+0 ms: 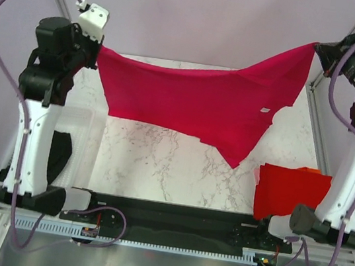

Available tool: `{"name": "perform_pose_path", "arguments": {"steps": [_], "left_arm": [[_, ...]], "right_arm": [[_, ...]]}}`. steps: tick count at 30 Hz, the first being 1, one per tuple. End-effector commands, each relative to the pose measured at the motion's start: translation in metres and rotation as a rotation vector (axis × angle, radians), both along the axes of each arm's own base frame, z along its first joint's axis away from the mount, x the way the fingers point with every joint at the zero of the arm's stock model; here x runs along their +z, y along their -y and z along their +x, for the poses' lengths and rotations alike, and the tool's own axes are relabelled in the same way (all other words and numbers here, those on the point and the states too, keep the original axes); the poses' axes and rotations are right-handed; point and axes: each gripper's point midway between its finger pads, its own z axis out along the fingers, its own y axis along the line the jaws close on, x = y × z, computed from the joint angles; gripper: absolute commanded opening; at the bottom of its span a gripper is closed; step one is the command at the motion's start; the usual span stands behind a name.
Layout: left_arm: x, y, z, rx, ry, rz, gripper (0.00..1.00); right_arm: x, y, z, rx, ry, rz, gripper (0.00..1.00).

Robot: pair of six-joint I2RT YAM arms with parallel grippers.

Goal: Fold and stack the t-shirts
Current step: Flatten the tshirt out

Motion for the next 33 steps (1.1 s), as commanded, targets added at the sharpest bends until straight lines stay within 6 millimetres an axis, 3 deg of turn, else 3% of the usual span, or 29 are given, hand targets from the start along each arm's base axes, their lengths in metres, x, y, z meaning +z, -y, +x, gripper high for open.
{"name": "perform_pose_path", "arguments": {"steps": [1,2,4,5,6,11,13,15,16,17,19,24,30,31,33], "left_arm": [[0.043,-0.006,-0.041,0.017,0.155,-0.026,0.02],[0.046,-0.007,-0.05,0.015,0.172,-0.025,0.02],[0.068,-0.009,-0.08,0.011,0.264,-0.03,0.02],[0.076,-0.01,-0.091,0.011,0.296,-0.033,0.02],[0.091,-0.012,-0.111,0.013,0.356,-0.033,0.02],[0.131,-0.018,-0.172,0.012,0.527,-0.003,0.02],[0.151,-0.026,-0.198,0.037,0.61,0.016,0.02],[0.166,-0.029,-0.212,0.046,0.662,0.035,0.02],[0.18,-0.03,-0.222,0.052,0.703,0.037,0.02],[0.187,-0.032,-0.226,0.06,0.722,0.042,0.02],[0.204,-0.035,-0.234,0.074,0.764,0.07,0.02],[0.198,-0.033,-0.196,0.067,0.712,0.113,0.02],[0.137,-0.013,-0.123,-0.02,0.514,0.092,0.02],[0.121,-0.01,-0.109,-0.031,0.473,0.09,0.02],[0.103,-0.006,-0.091,-0.047,0.424,0.087,0.02]], "right_arm": [[0.047,-0.005,-0.058,-0.065,0.182,-0.06,0.0],[0.062,-0.01,-0.086,-0.081,0.24,-0.076,0.0],[0.072,-0.012,-0.112,-0.113,0.293,-0.096,0.0],[0.085,-0.015,-0.138,-0.139,0.354,-0.119,0.0],[0.092,-0.016,-0.152,-0.154,0.384,-0.129,0.0],[0.131,-0.025,-0.233,-0.242,0.565,-0.165,0.0],[0.152,-0.024,-0.261,-0.292,0.644,-0.157,0.0],[0.168,-0.02,-0.271,-0.325,0.687,-0.132,0.0],[0.183,-0.023,-0.288,-0.327,0.743,-0.128,0.0],[0.189,-0.02,-0.281,-0.331,0.748,-0.121,0.0],[0.205,-0.017,-0.288,-0.359,0.801,-0.123,0.0],[0.211,-0.006,-0.247,-0.369,0.818,-0.193,0.0],[0.178,0.005,-0.161,-0.324,0.689,-0.213,0.0],[0.158,0.009,-0.137,-0.311,0.628,-0.206,0.0],[0.142,0.009,-0.109,-0.277,0.586,-0.187,0.0]]}}
